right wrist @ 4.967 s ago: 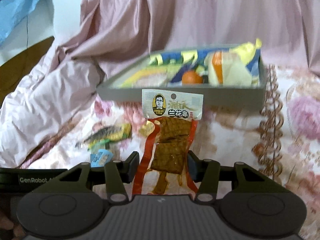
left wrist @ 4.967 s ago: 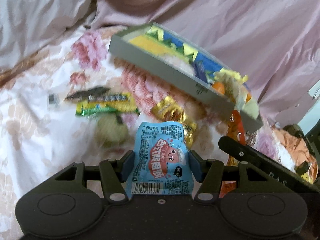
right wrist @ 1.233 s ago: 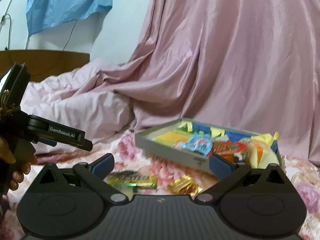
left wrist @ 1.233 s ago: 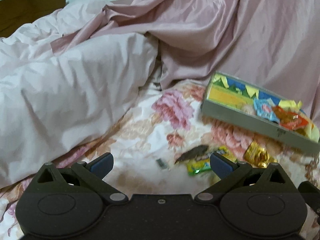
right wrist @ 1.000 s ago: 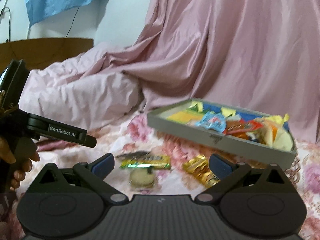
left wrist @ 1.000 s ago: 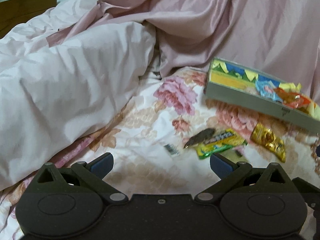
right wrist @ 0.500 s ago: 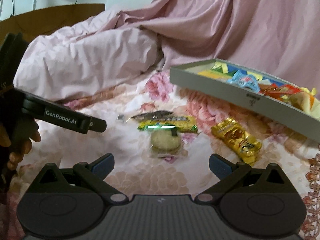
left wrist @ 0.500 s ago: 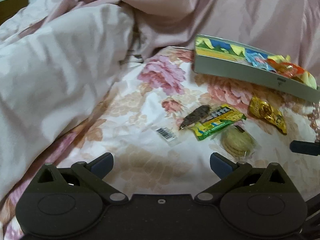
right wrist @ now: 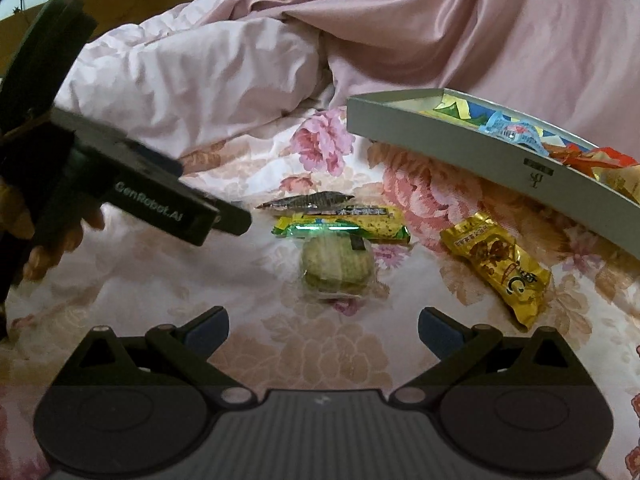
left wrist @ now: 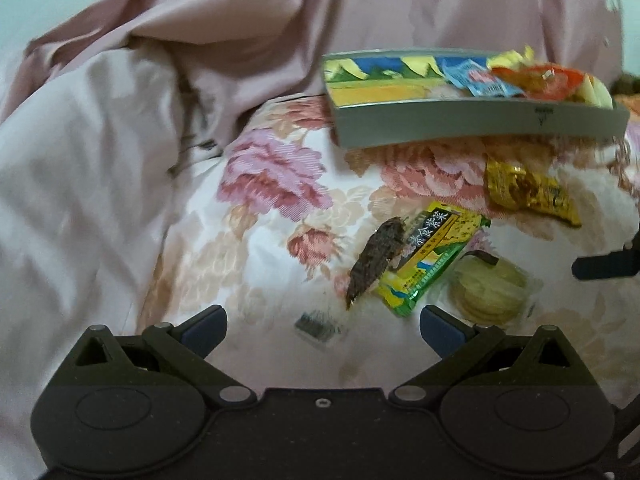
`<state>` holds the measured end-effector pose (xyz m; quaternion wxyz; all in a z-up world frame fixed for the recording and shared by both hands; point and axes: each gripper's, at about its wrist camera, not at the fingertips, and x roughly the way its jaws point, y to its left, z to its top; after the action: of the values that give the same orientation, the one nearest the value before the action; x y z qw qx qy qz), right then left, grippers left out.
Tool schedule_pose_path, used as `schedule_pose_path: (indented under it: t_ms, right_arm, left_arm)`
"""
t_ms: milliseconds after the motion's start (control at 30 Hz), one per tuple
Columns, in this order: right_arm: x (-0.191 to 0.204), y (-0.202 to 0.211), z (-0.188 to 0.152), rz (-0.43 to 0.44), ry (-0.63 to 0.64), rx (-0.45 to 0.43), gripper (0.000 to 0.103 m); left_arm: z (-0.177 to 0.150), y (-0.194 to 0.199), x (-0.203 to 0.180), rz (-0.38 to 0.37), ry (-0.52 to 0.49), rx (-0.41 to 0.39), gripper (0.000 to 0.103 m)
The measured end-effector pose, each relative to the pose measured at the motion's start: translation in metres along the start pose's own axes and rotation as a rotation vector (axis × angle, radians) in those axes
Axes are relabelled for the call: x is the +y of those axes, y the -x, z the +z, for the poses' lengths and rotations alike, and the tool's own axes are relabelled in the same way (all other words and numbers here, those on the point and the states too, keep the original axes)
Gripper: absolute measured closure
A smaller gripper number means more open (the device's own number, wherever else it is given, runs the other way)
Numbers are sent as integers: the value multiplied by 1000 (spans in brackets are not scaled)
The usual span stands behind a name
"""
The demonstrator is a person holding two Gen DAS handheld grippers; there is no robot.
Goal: Organize snacks
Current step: 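Grasp the dark dried-fish strip with left tool while right grasps the round wrapped cake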
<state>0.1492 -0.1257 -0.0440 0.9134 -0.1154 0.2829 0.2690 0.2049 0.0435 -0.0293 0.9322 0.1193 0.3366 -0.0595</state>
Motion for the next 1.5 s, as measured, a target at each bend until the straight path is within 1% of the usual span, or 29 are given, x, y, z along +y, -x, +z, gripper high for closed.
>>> schedule_pose_path:
  t_ms: [100,267,433,567,667,767,833,900,1000,1067,1233,1267,1367,1500]
  right_arm:
    - [1,-5,1,-7,11,0,0]
    - [2,-15,9,-22,42,-12,0]
    - [1,-26,12,-1,55,7,0]
    - [2,-31,14,7,56,-1,0]
    - [0,-33,17,12,44,-13,1]
    - [-3,-36,19,16,25,-15,5]
    - [-4,-38,19,16,12,-10,11]
    - [-6,-39,19,19,2,-2,14]
    - [-6,-39,18,19,1,0,17]
    - [-5,-39,18,20,4,0,18]
    - [-4,-39,17,21,10,1,21]
    - [-4,-39,17,20,9,1,22]
    - [-4,-40,18,25,0,3,28]
    - [-6,-39,19,30,-22,3,38]
  left_arm:
    - [7,-10,0,-11,-43,7,1]
    - [17,-28,-2,-32,-130,50,1]
    - [23,-35,-9,-51,-242,55,1]
    - [27,-39,-13,-86,-294,64,1]
    - [29,-44,-10,-138,-269,87,7]
    - [31,-49,-4,-181,-209,109,12]
    - [31,-52,2,-214,-153,127,18]
    - [31,-54,5,-238,-106,140,22]
    - [31,-55,8,-258,-67,149,27]
    - [30,-55,9,-264,-54,155,30]
    - [31,-53,14,-246,5,172,45]
    - [30,-53,16,-243,22,175,47]
    - [28,-50,19,-235,74,183,48]
    - [23,-44,15,-213,104,189,48]
